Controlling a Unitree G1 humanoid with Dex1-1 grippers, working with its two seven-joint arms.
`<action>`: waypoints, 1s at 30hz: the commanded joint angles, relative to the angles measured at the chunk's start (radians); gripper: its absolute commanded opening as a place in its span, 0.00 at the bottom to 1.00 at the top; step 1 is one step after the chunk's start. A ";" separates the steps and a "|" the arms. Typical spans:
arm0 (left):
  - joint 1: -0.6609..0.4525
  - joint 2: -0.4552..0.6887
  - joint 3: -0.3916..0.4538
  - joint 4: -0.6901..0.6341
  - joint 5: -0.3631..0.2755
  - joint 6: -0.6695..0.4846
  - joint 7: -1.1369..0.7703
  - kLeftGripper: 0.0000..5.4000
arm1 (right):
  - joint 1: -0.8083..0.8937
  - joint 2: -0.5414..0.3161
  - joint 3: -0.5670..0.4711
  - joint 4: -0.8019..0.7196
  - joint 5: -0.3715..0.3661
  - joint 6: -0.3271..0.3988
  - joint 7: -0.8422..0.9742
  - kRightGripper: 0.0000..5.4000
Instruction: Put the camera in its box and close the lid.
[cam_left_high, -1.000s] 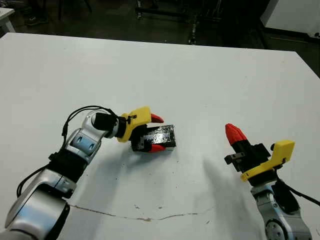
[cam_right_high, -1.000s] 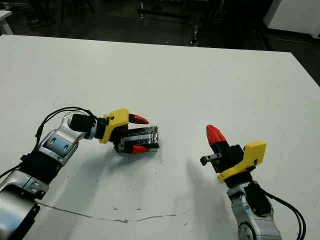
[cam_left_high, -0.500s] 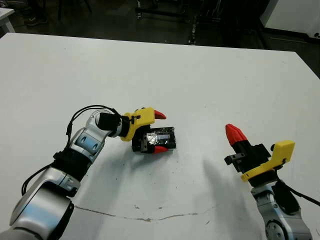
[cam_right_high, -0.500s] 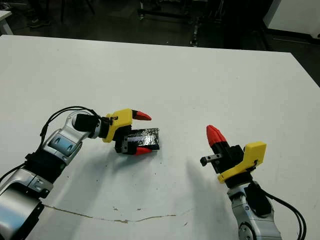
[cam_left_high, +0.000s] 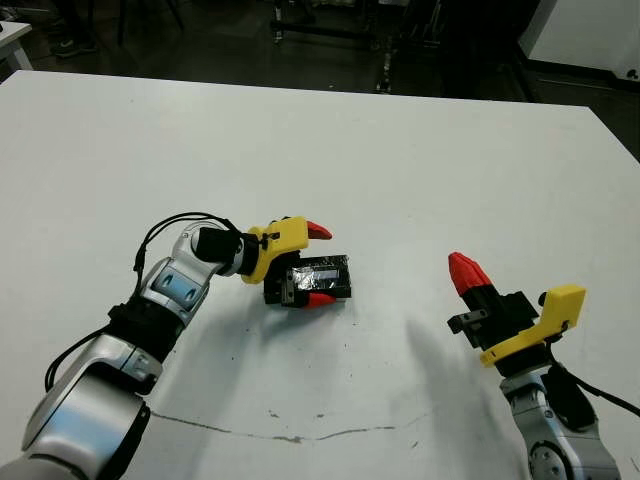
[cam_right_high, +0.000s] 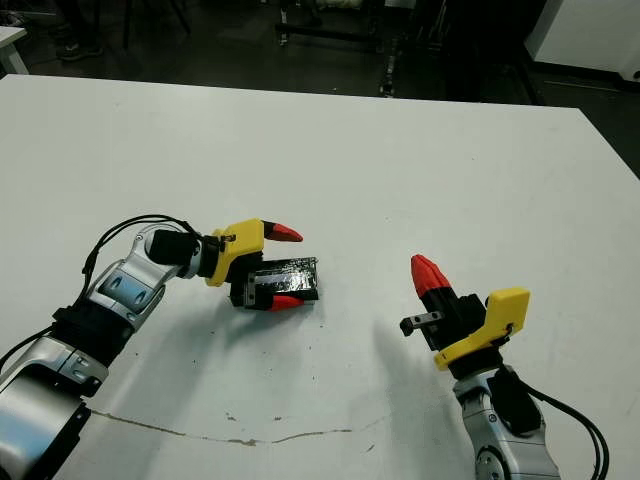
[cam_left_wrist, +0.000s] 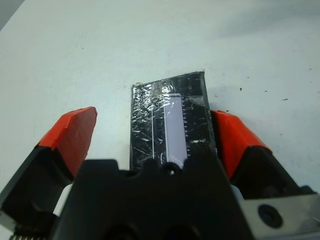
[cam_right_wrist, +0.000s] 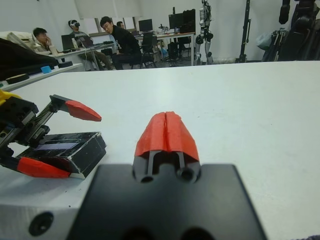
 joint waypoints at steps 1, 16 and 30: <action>0.092 -0.072 -0.047 0.051 -0.004 0.060 -0.008 1.00 | 0.002 -0.006 -0.003 -0.002 -0.001 -0.003 -0.002 0.00; 0.103 -0.089 -0.032 0.017 -0.081 0.081 -0.023 1.00 | 0.009 -0.006 -0.003 -0.005 0.010 -0.007 0.008 0.00; 0.102 -0.114 -0.006 -0.040 -0.155 0.146 -0.019 1.00 | 0.015 -0.010 0.004 -0.015 0.000 -0.001 0.002 0.00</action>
